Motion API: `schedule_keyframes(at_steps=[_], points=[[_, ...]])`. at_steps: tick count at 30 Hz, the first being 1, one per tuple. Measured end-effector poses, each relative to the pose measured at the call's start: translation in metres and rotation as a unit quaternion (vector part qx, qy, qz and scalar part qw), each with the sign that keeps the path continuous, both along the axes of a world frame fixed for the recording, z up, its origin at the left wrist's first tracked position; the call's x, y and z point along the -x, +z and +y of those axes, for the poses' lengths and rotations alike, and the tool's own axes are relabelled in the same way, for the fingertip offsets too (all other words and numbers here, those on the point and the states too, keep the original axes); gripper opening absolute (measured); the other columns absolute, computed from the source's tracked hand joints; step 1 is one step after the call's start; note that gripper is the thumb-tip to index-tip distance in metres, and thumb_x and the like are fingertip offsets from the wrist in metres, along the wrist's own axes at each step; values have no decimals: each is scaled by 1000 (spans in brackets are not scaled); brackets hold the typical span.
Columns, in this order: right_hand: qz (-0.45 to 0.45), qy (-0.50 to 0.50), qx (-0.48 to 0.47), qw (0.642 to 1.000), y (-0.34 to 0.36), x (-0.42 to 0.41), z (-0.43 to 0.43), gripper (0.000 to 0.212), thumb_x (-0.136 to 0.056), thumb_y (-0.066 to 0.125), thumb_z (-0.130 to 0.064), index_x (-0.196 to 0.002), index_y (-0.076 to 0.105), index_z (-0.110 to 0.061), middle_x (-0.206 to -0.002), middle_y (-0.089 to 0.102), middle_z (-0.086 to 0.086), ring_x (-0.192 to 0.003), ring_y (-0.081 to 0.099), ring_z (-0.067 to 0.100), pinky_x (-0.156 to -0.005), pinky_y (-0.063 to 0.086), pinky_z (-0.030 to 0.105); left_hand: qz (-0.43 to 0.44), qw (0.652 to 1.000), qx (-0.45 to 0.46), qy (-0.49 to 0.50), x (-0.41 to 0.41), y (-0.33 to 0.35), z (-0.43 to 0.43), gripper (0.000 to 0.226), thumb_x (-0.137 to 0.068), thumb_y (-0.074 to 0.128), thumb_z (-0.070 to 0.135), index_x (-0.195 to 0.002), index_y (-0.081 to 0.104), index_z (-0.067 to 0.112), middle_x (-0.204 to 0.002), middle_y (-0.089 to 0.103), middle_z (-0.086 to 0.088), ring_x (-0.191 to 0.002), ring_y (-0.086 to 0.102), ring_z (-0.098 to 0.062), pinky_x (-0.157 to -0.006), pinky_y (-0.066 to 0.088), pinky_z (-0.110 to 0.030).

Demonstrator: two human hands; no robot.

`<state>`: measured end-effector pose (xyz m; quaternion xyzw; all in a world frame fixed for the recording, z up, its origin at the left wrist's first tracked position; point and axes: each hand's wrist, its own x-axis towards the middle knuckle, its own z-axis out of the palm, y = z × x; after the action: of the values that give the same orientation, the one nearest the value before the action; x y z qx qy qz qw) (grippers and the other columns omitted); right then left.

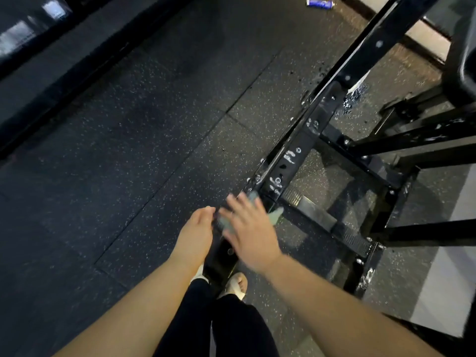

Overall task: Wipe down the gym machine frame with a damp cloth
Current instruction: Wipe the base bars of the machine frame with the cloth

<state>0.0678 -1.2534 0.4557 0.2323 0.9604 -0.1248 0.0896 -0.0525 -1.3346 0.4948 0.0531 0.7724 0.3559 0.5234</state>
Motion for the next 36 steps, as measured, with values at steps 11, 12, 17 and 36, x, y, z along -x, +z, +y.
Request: schedule_keyframes(at_steps=[11, 12, 17, 36], points=[[-107, -52, -140, 983, 8, -3, 156, 73, -97, 43, -12, -147, -9, -21, -160, -9, 8, -147, -6, 31, -115, -5, 46, 58, 997, 17, -40, -14, 14, 50, 41, -102, 23, 33, -133, 48, 25, -137, 47, 6, -125, 39, -10, -98, 25, -26], [-88, -85, -111, 986, 6, 1, 152, 63, -100, 33, -20, -149, -7, -22, -159, -10, 9, -147, -9, 31, -116, -7, 46, 69, 997, 20, -29, -16, 13, 58, 41, -102, 24, 34, -135, 46, 24, -137, 46, 5, -125, 39, -11, -97, 25, -26], [67, 111, 62, 990, -5, -24, 73, 55, -92, 45, -54, -137, 51, -24, -151, 38, 8, -142, 29, 32, -117, 17, 47, 82, 993, 28, 85, -44, 5, 82, 42, -103, 23, 32, -135, 45, 17, -135, 46, -2, -114, 43, -13, -90, 27, -21], [3, 350, -48, 935, -7, -17, 159, 53, -98, 24, -42, -145, 38, -24, -148, 44, 1, -140, 34, 27, -115, 18, 52, 140, 986, 62, 60, -81, -13, 81, 47, -103, 13, 35, -149, 21, 28, -153, 28, 4, -142, 18, -12, -112, 7, -26]])
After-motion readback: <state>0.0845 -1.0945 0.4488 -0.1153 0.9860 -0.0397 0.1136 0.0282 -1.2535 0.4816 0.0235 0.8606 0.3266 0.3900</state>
